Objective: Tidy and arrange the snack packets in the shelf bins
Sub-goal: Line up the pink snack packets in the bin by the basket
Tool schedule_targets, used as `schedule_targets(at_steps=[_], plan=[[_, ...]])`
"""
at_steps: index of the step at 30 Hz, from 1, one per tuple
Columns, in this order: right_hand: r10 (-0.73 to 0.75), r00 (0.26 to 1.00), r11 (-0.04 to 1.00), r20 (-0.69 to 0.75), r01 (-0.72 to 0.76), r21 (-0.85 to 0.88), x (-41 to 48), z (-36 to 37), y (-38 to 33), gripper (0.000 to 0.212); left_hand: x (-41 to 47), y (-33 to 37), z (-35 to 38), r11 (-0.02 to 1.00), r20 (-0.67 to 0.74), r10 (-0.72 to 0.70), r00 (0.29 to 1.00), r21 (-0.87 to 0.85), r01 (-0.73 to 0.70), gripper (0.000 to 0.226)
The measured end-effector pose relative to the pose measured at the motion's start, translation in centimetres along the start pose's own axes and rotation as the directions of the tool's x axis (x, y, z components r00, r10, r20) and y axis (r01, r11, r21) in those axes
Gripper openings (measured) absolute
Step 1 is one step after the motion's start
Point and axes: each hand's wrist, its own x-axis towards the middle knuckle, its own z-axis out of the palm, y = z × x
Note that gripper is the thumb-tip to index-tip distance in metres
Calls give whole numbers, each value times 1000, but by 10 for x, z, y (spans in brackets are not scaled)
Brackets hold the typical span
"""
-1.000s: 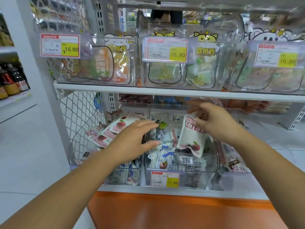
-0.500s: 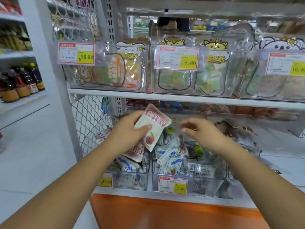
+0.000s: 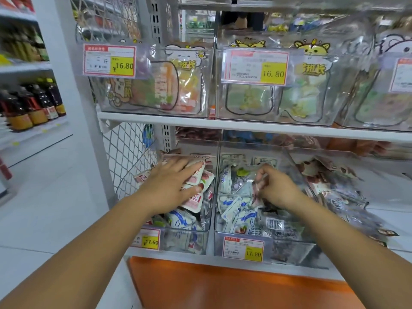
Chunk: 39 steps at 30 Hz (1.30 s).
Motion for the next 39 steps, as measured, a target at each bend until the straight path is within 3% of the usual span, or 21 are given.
schedule_targets(at_steps=[3, 5, 8, 13, 16, 18, 20, 24, 26, 30, 32, 34, 36, 39], plan=[[-34, 997, 999, -67, 36, 34, -8, -8, -3, 36, 9, -3, -1, 998, 44, -44, 998, -50, 46, 68], [-73, 989, 996, -130, 79, 42, -14, -20, -9, 35, 14, 3, -2, 997, -28, -39, 999, -68, 37, 67], [-133, 966, 984, -223, 155, 83, -25, -42, -15, 34, 14, 21, -7, 984, -157, -8, 988, -177, -21, 60], [-200, 922, 909, -330, 300, 288, -49, -60, -23, 34, 6, 64, -25, 896, -183, 67, 981, -422, -140, 73], [-234, 918, 836, -321, 358, 415, -58, -58, -32, 31, 0, 79, -29, 857, -206, 78, 975, -485, -171, 77], [-244, 928, 816, -283, 354, 458, -61, -52, -36, 31, -5, 82, -33, 762, -184, 18, 983, -634, -133, 57], [-247, 941, 816, -233, 332, 473, -62, -44, -38, 29, -10, 79, -38, 634, -129, -39, 991, -770, -76, 40], [-274, 951, 866, -145, 310, 394, -47, -32, -32, 28, -21, 59, -47, 523, -109, -218, 970, -852, 22, 45], [-247, 956, 932, -160, 279, 230, -35, -31, -26, 25, -23, 38, -48, 560, -173, -349, 921, -826, 57, 44], [-132, 984, 991, -122, 127, -53, -15, -23, -13, 32, -21, -6, -29, 848, -347, -414, 842, -483, 218, 56], [-114, 992, 990, -47, 109, -91, -9, -13, -8, 38, -17, -17, -16, 912, -359, -382, 852, -299, 282, 60], [-114, 993, 988, 34, 117, -102, -4, -2, -7, 42, -13, -18, -9, 944, -348, -309, 885, -228, 239, 54], [-111, 986, 986, 122, 124, -112, -1, 8, -9, 50, -9, -13, -6, 967, -240, -209, 948, -193, 164, 54], [-105, 987, 976, 125, 126, -177, 5, 15, -13, 52, -6, 0, -5, 987, -200, -154, 968, -74, 142, 63]])
